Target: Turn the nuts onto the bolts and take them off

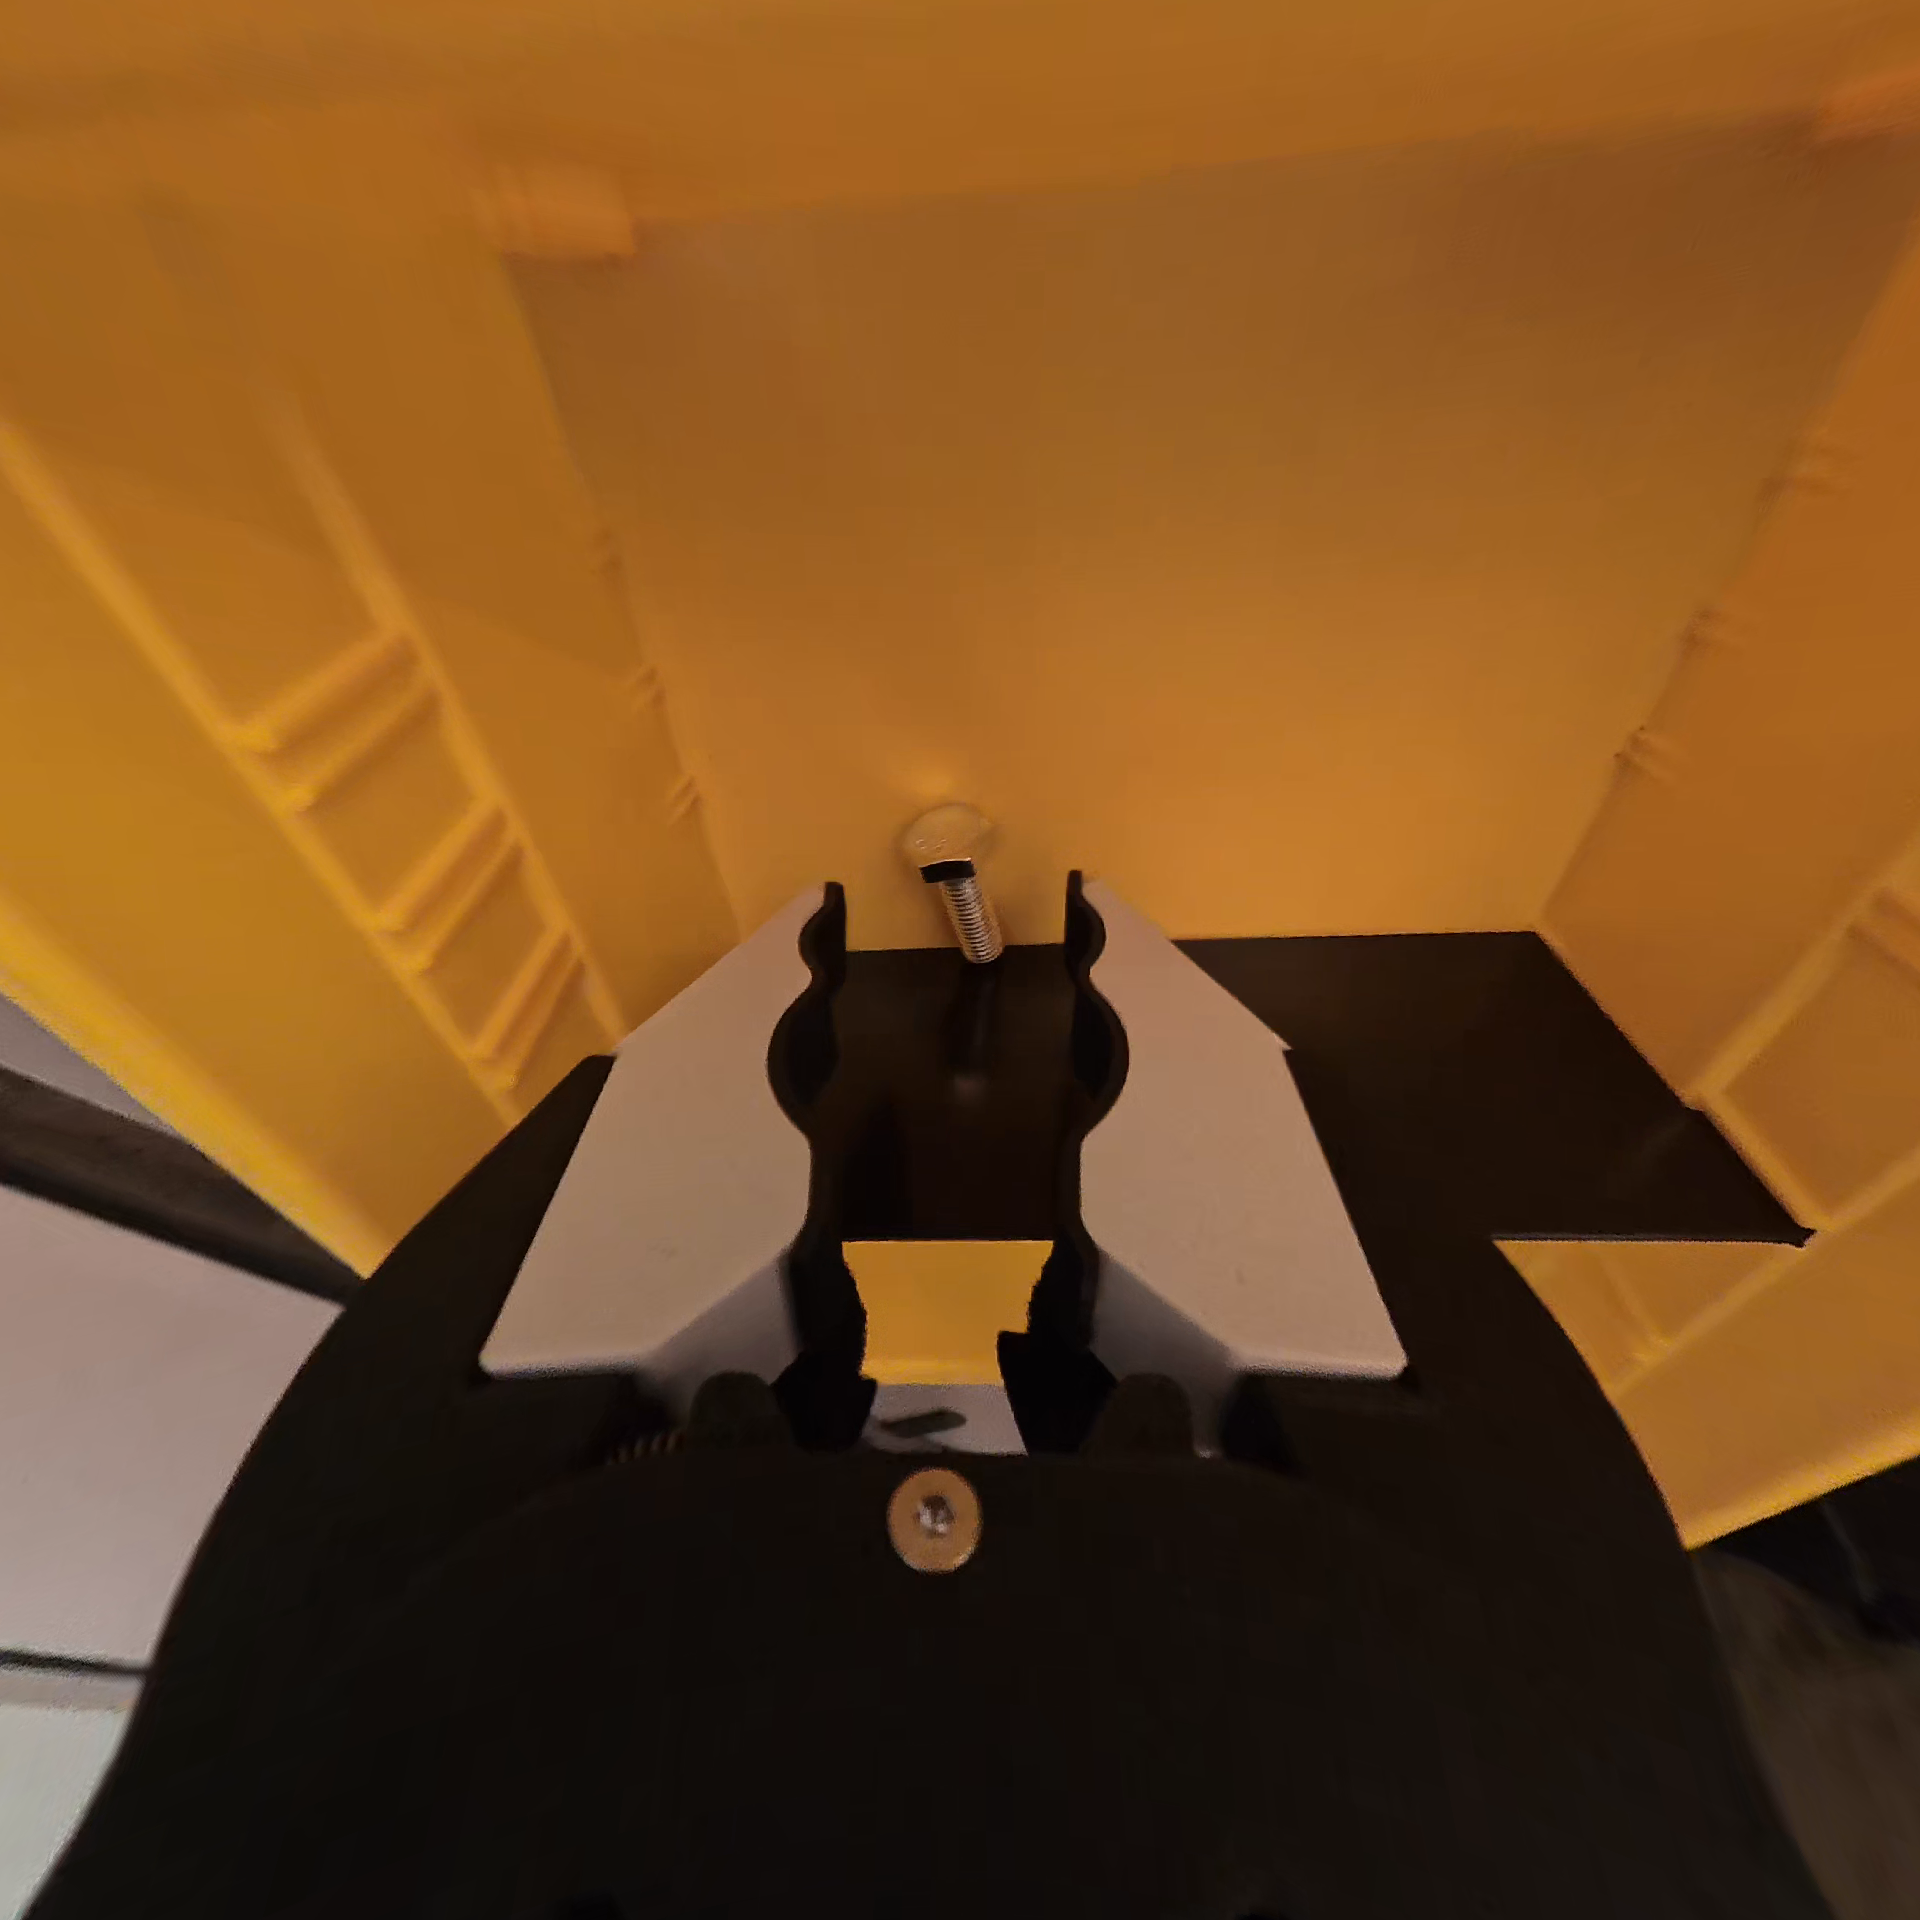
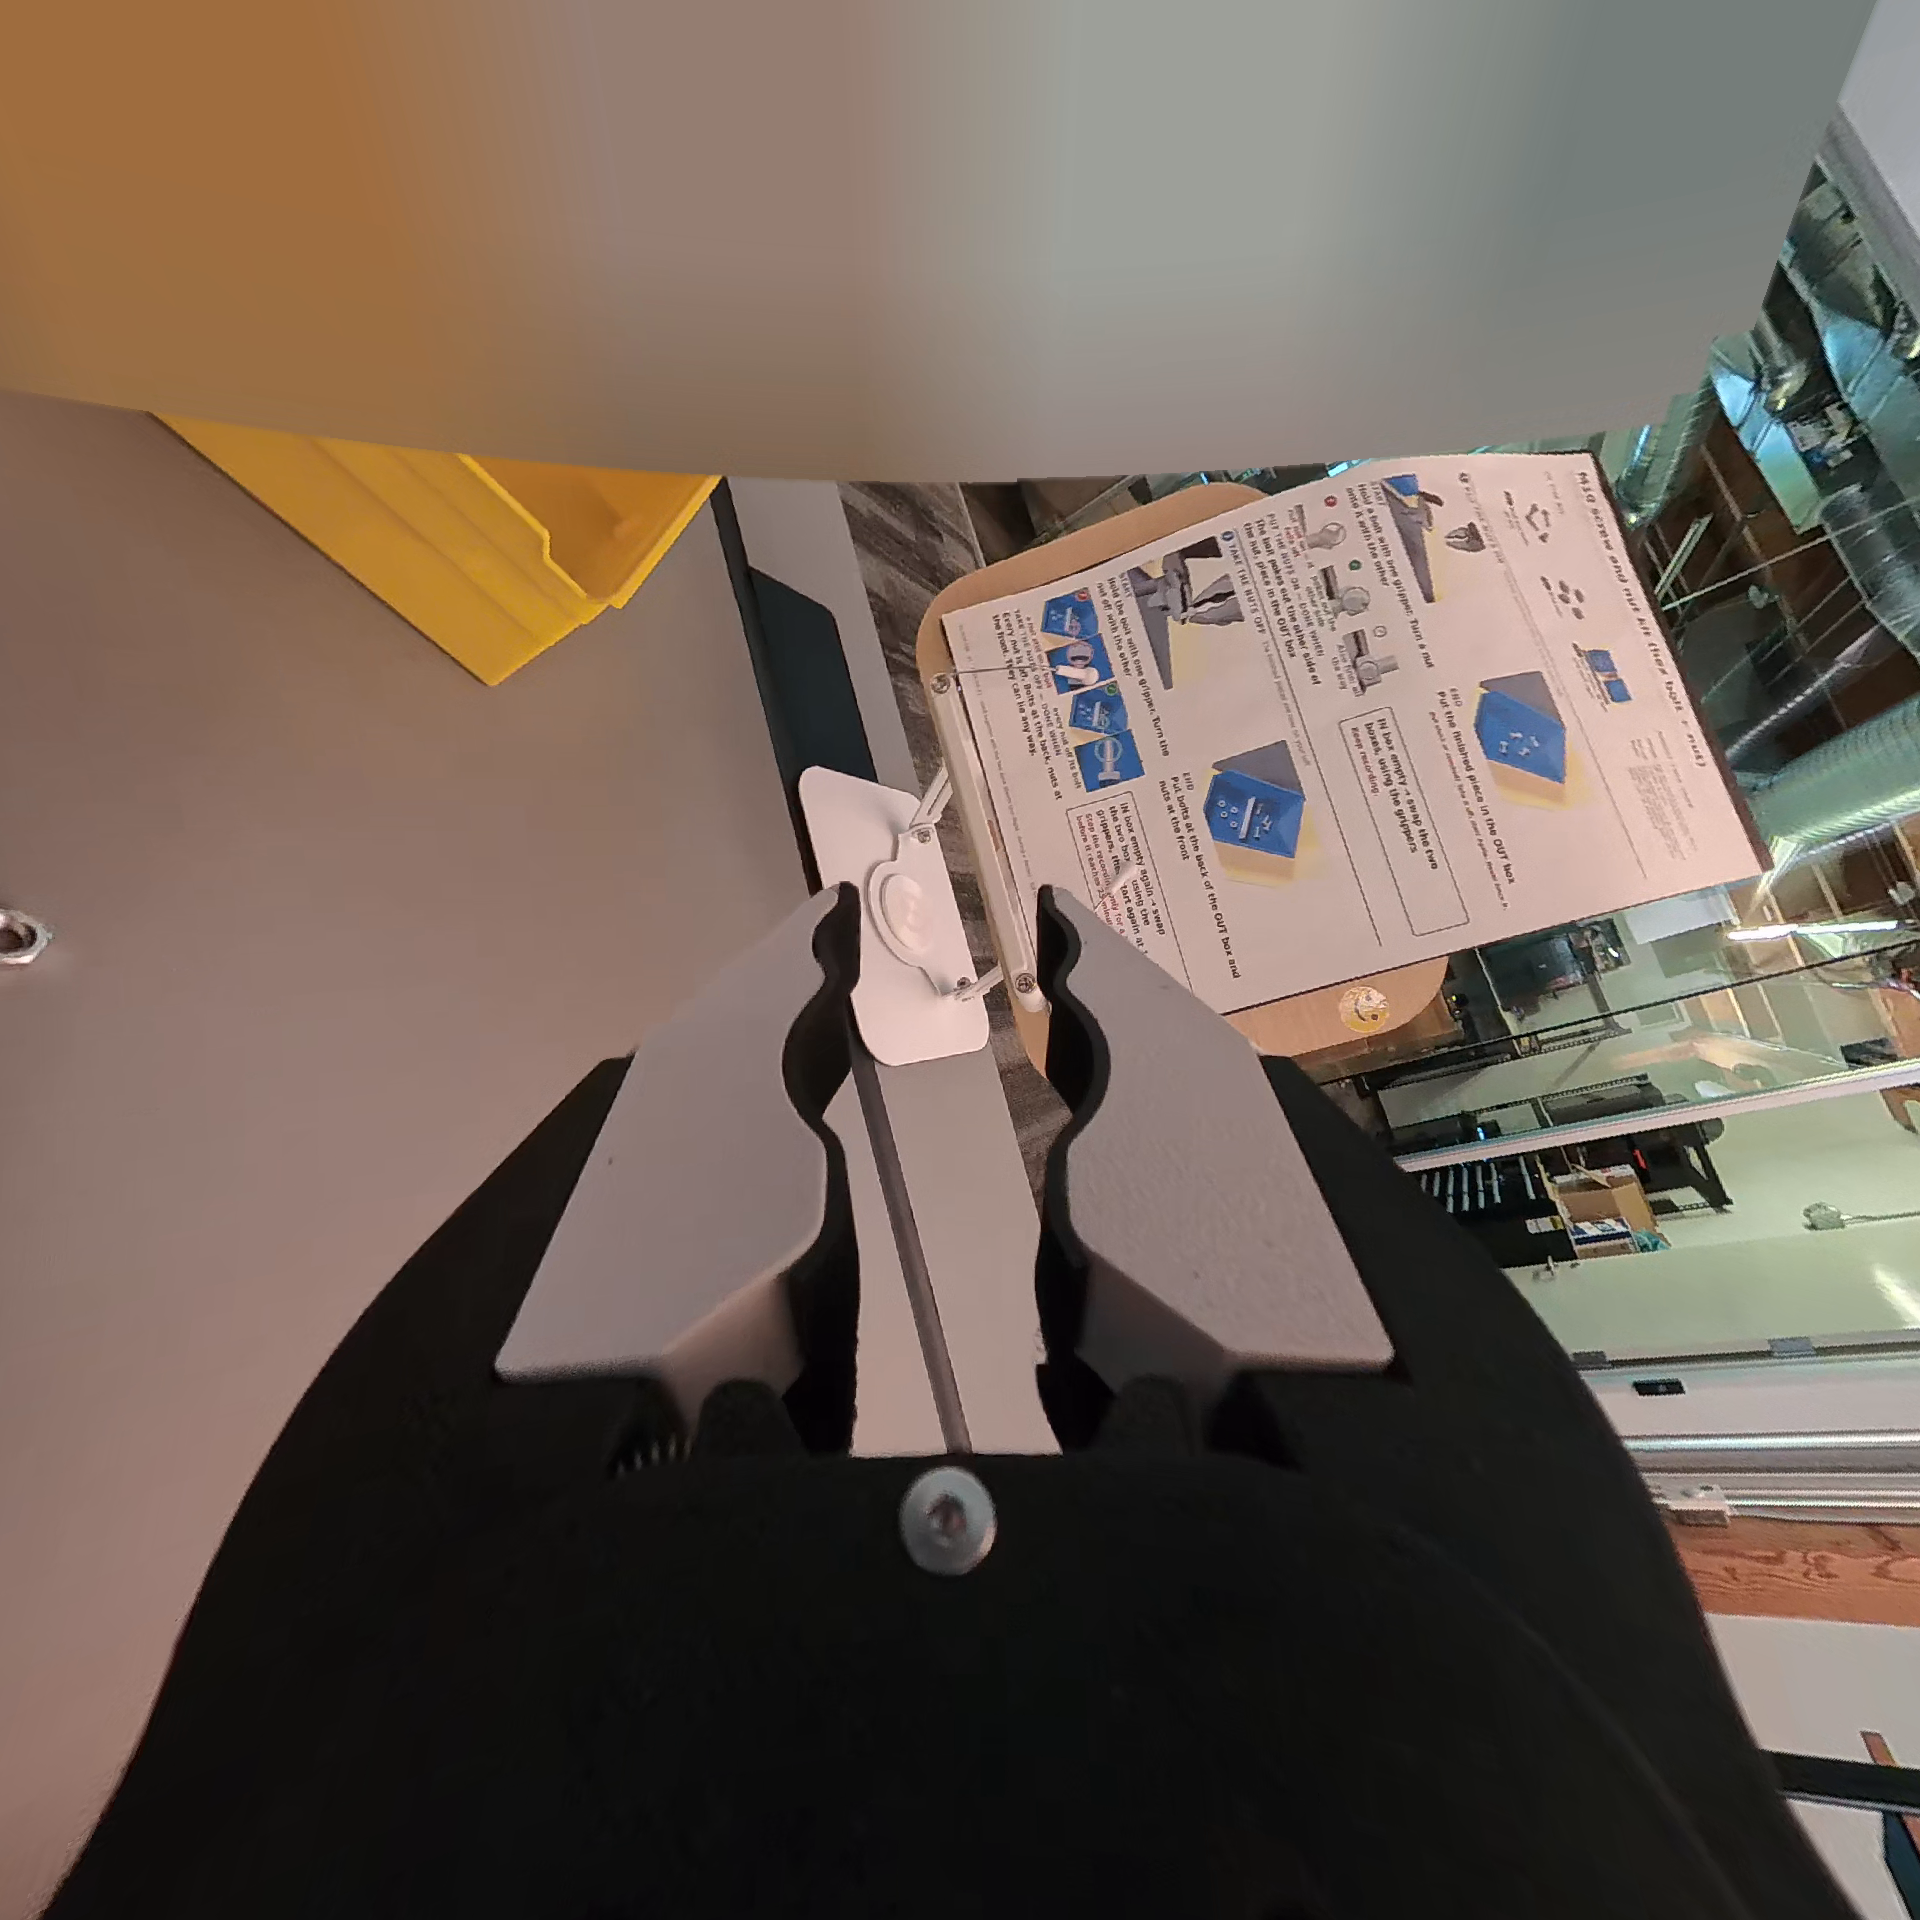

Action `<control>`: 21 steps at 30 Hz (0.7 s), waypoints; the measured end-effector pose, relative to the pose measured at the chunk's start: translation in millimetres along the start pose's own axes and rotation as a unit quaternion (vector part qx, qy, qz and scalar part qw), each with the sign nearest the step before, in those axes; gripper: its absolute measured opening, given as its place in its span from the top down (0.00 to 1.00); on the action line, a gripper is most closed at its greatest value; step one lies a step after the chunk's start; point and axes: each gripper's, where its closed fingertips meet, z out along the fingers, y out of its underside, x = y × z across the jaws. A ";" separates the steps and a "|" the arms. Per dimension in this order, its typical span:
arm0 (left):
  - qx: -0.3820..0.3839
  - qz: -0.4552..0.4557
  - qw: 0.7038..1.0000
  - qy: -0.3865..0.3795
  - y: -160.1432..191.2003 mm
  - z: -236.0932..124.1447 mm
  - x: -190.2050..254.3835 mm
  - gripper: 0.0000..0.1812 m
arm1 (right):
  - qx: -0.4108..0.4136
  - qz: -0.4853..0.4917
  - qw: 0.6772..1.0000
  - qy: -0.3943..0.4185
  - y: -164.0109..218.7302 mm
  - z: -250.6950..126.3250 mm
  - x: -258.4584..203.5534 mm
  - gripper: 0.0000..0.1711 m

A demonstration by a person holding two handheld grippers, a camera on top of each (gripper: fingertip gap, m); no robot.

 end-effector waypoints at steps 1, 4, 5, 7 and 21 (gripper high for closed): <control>-0.009 0.005 1.000 -0.005 1.4 0.3 -2.3 0.78 | -0.001 -0.003 1.000 -0.001 0.1 0.2 -0.8 0.81; -0.036 0.069 0.997 -0.013 4.9 1.2 -5.5 0.78 | 0.000 -0.006 1.000 -0.005 -0.3 0.3 -2.7 0.81; -0.045 0.110 0.993 -0.021 4.9 2.0 -8.6 0.79 | 0.001 -0.006 1.000 -0.005 -0.3 0.4 -2.7 0.81; -0.042 0.188 0.981 -0.031 1.7 2.4 -12.4 0.83 | 0.001 -0.006 1.000 -0.005 0.3 0.7 -2.6 0.81; -0.058 0.309 0.949 -0.015 5.2 8.1 -5.1 0.93 | -0.009 -0.017 1.000 -0.016 2.1 5.6 -8.9 0.81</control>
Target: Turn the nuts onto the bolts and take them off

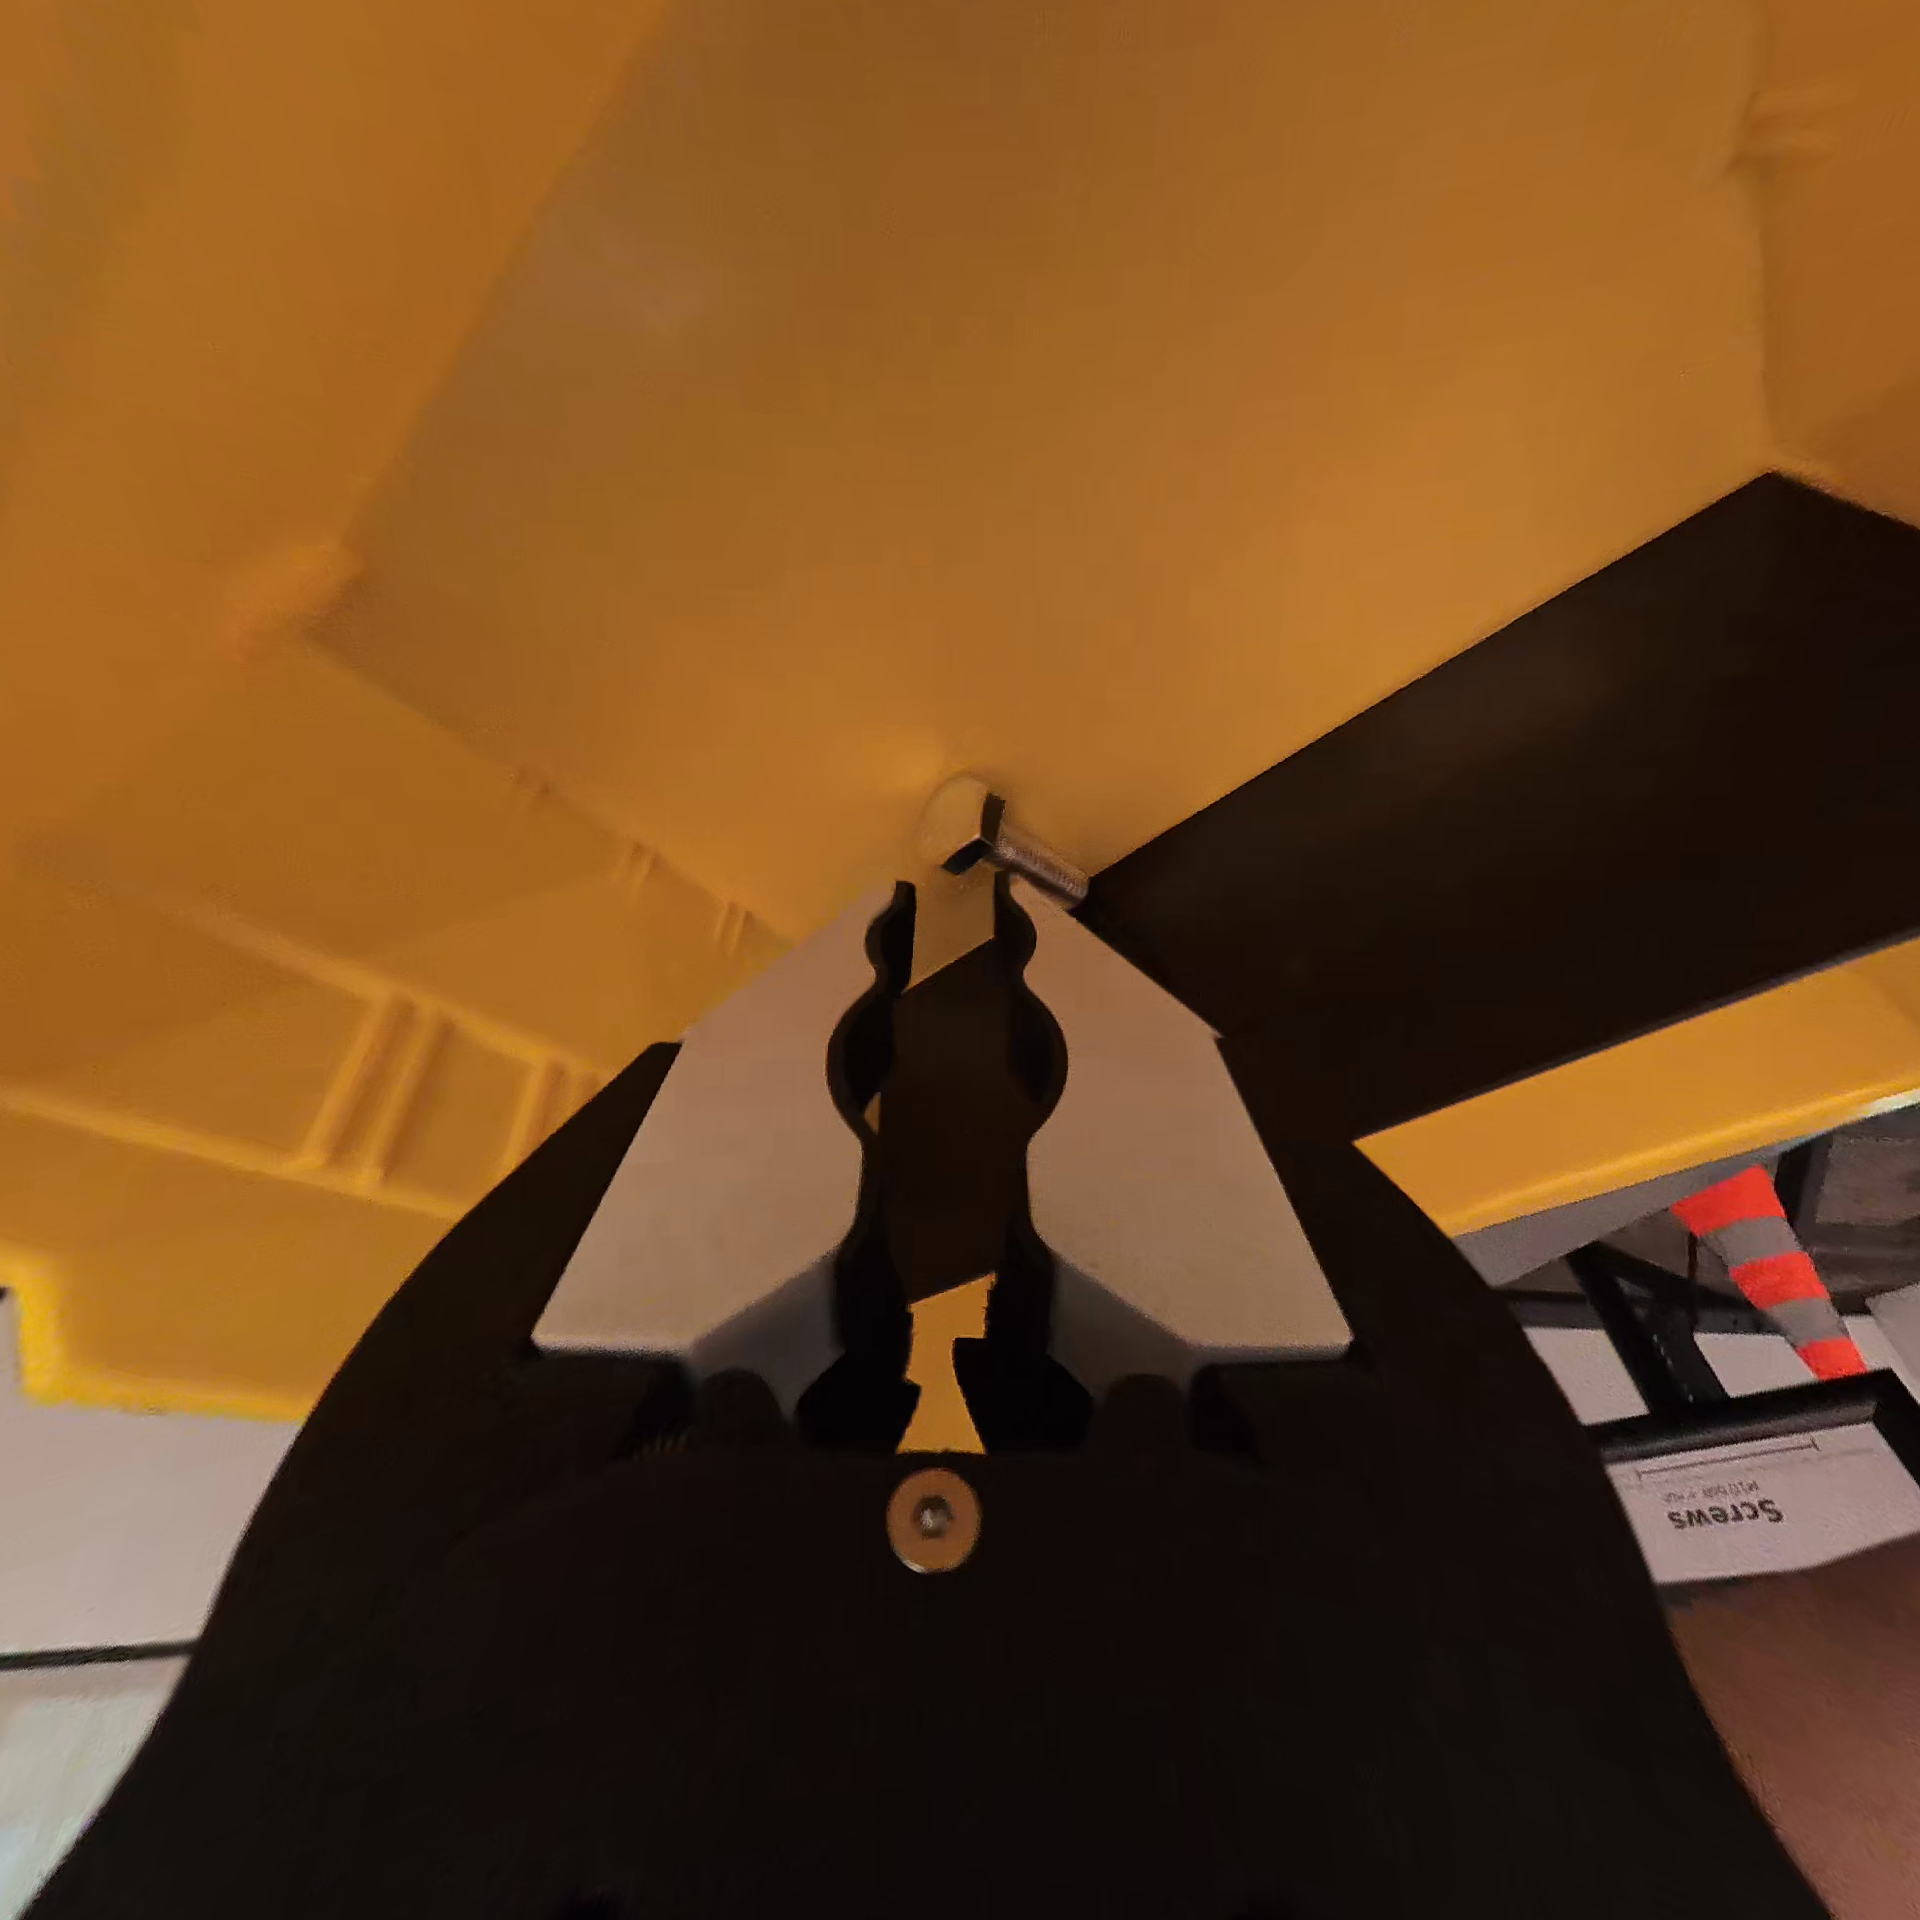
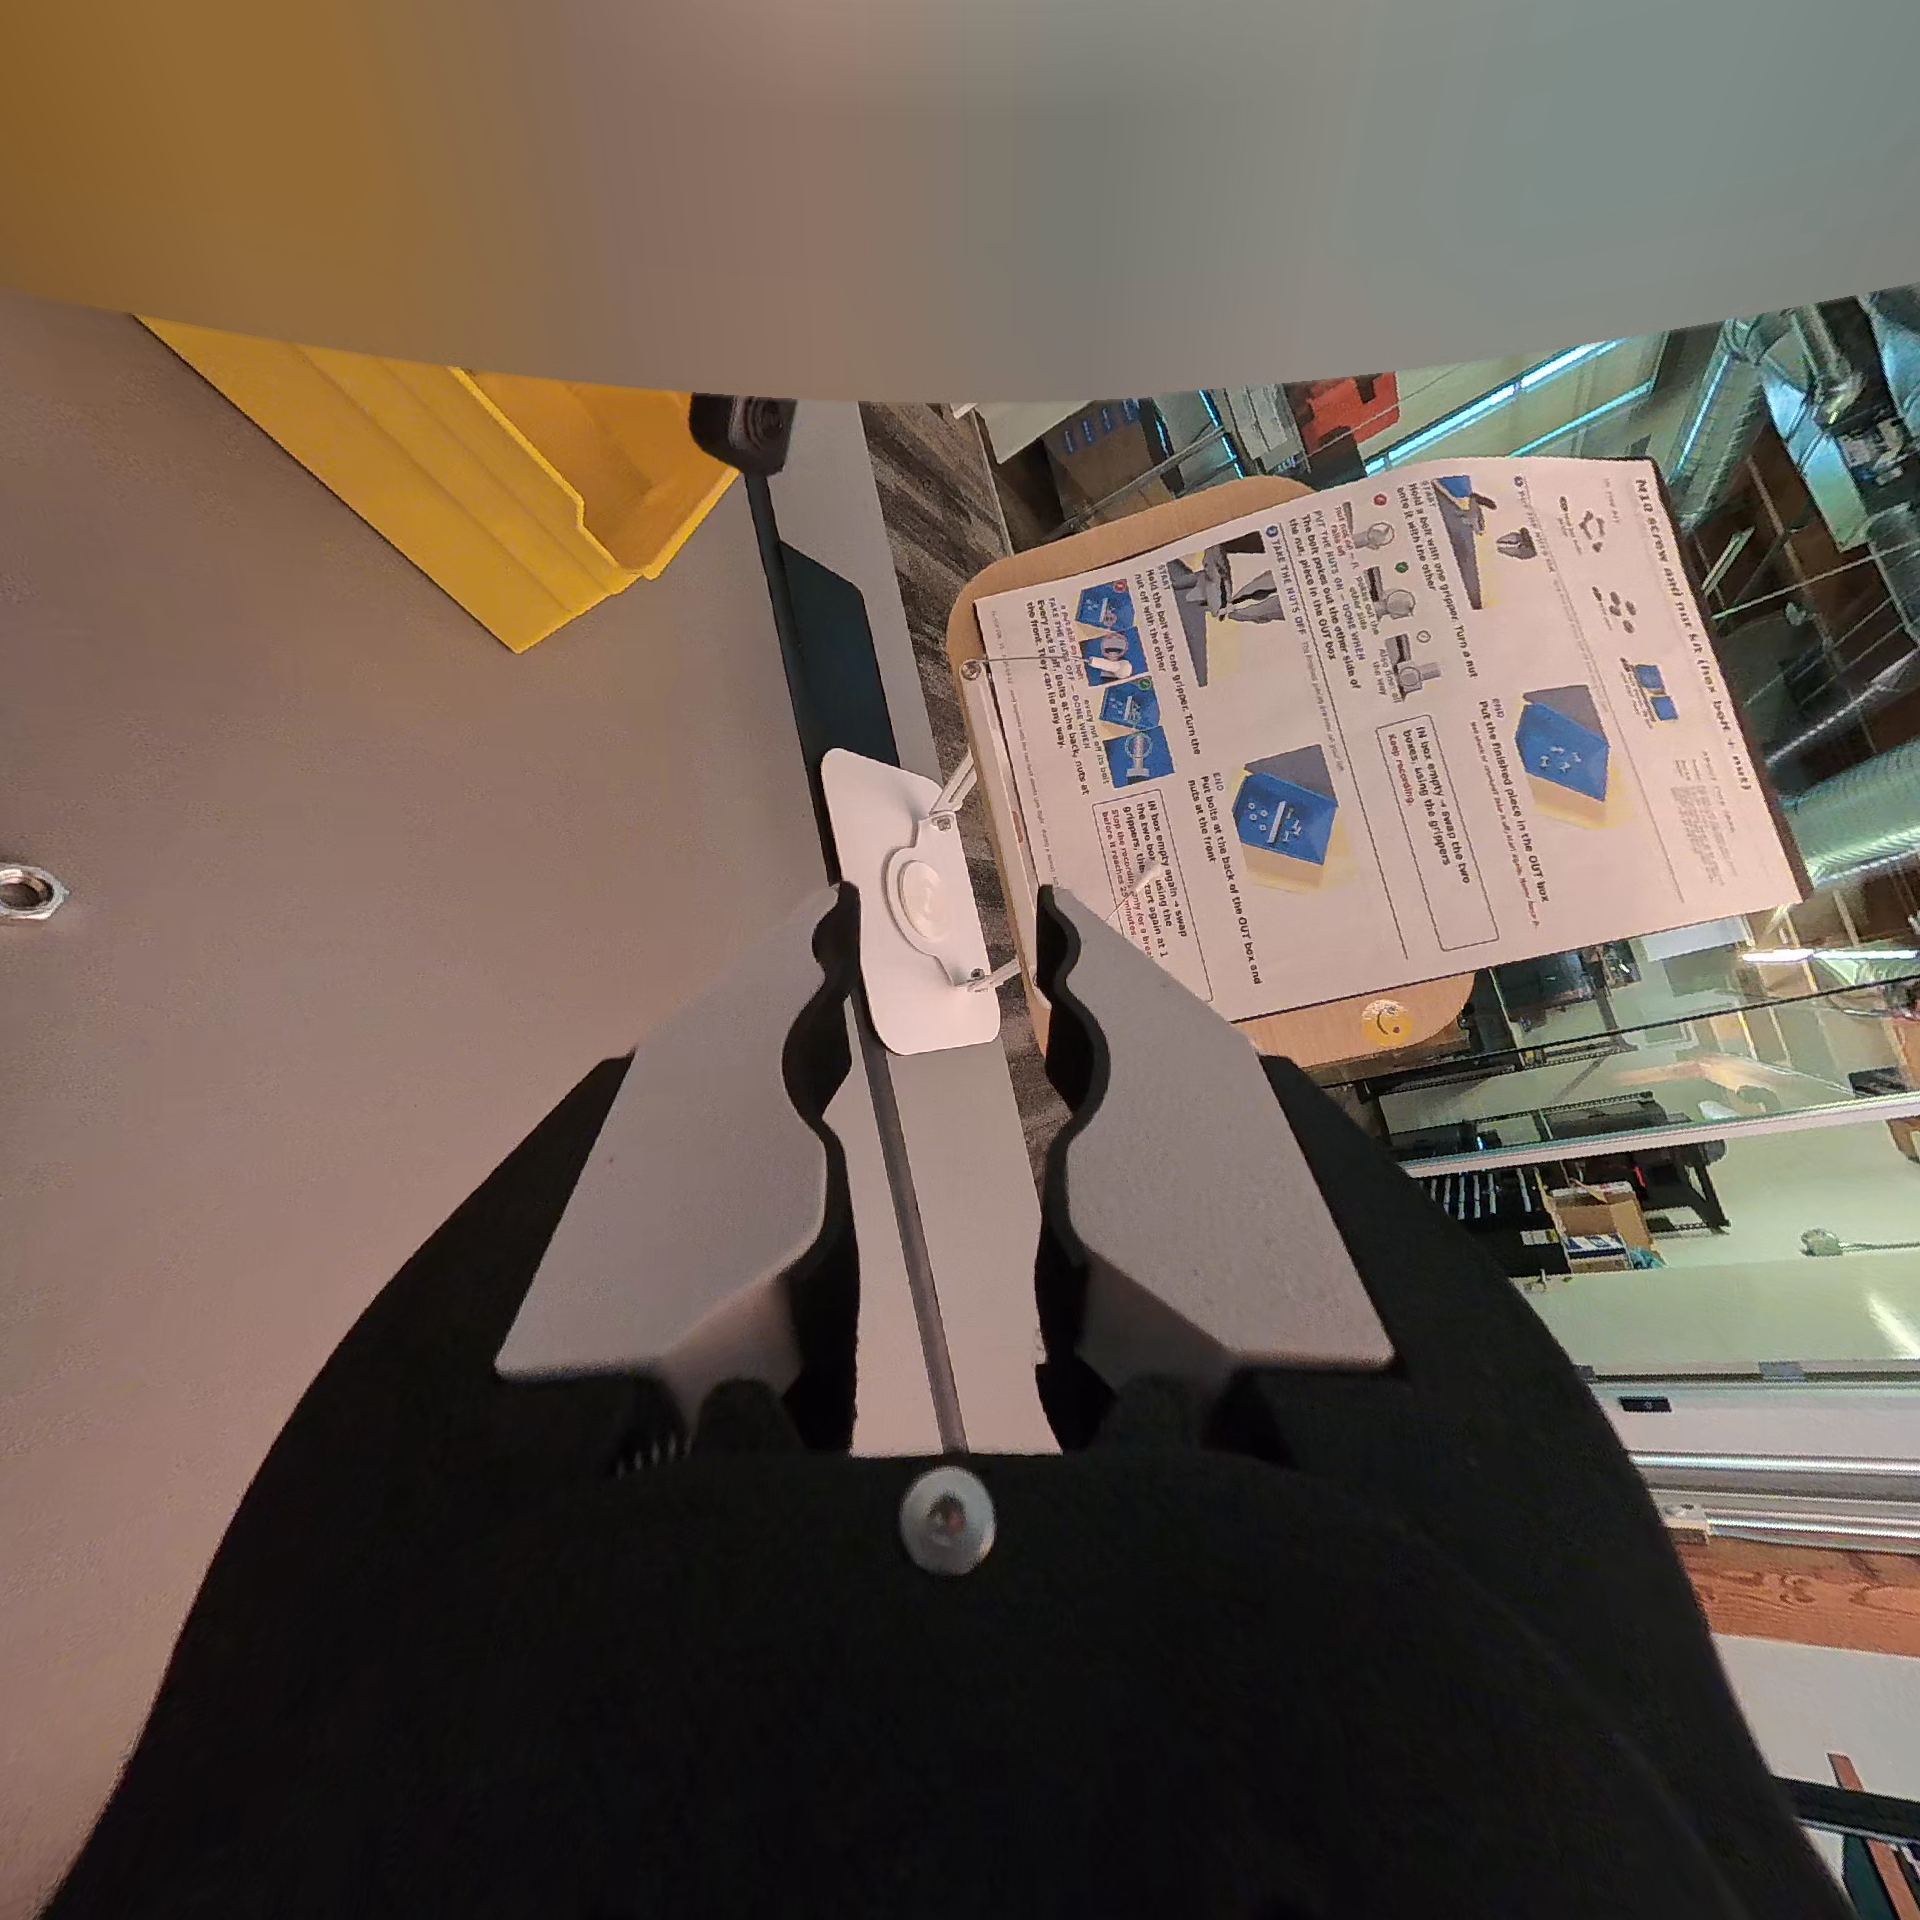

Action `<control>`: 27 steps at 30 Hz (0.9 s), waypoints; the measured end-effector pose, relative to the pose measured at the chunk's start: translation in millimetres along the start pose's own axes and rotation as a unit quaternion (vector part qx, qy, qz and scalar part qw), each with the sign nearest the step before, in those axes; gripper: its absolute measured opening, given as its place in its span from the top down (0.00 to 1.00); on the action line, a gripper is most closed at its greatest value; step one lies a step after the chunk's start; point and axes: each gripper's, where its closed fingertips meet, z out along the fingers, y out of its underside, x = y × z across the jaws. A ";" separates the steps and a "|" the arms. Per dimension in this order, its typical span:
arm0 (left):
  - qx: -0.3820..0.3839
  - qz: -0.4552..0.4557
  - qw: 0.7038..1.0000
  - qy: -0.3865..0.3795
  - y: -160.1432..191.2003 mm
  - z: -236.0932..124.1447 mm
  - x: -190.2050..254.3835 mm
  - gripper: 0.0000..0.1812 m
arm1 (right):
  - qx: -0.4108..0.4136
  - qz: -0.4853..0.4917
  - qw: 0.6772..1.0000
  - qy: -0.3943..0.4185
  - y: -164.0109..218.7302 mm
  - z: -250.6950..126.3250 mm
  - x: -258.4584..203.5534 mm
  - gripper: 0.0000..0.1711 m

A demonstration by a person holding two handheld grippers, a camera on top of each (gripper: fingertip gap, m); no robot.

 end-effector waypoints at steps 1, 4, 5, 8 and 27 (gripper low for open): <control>-0.007 -0.001 1.000 0.000 1.0 1.5 -1.2 0.92 | -0.001 -0.001 1.000 -0.001 0.0 -0.1 -0.4 0.81; -0.013 -0.011 1.000 0.016 0.3 3.8 1.3 0.94 | -0.001 -0.004 1.000 -0.004 0.2 -1.0 -1.8 0.81; -0.013 -0.009 1.000 0.016 0.2 3.8 1.5 0.95 | -0.001 -0.005 1.000 -0.004 0.3 -1.2 -1.9 0.81; -0.006 0.004 1.000 0.016 -0.1 3.9 3.4 1.00 | -0.001 -0.004 1.000 -0.006 0.7 -1.7 -2.3 0.81; 0.073 -0.158 0.984 0.020 -12.6 -5.8 -3.9 0.82 | 0.009 -0.004 1.000 0.002 0.2 -19.1 3.0 0.81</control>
